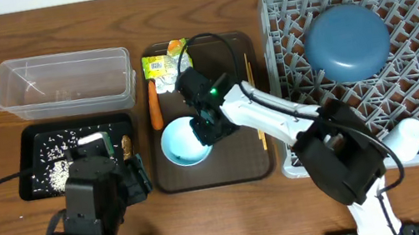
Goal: Sort waste into correct bins and load items into the dishwasher rack
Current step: 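Grasp the bowl rim with right gripper, taking it from left gripper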
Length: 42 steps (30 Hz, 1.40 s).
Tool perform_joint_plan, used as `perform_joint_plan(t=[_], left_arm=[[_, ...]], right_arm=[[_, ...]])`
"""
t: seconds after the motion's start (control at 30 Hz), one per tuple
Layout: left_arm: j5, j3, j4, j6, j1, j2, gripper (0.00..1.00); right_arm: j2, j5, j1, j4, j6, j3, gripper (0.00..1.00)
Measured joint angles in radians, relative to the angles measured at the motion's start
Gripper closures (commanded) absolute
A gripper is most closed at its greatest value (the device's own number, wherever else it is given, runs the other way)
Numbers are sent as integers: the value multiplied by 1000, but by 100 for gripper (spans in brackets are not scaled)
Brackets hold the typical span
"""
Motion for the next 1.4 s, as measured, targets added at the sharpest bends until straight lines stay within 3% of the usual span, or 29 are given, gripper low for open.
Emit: perform_joint_plan(t=[0.1,0.2,0.43,0.47,0.5,0.83,0.97,1.17,1.4], left_arm=[[17,0,-1,0,5,2,28],[22,0,-1,-3,5,2,22],[25,0,-2,-3,5,2,20],[24,0,-2,-3,5,2,16],[25,0,-2,-3,5,2,2],[32,0,-3,-4,6,2,2],[32,0,-3,-4,6,3,2],[32,0,-3,-4,6,3,2],[32,0,-3,-4,6,3,2]], right_arm=[[5,12,0,12,10,0,99],[5,29,0,22,10,0,99],[5,93,0,29,10,0,99],[5,98,0,29,10,0,99],[5,104,0,29,10,0,99],[-53,261,-24,-146,14,28,99],[-171,415,-68,-193,19,77,99],[-377,806,-125,-185,40,143,99],[-352,1247,-207,-139,20,151,99]])
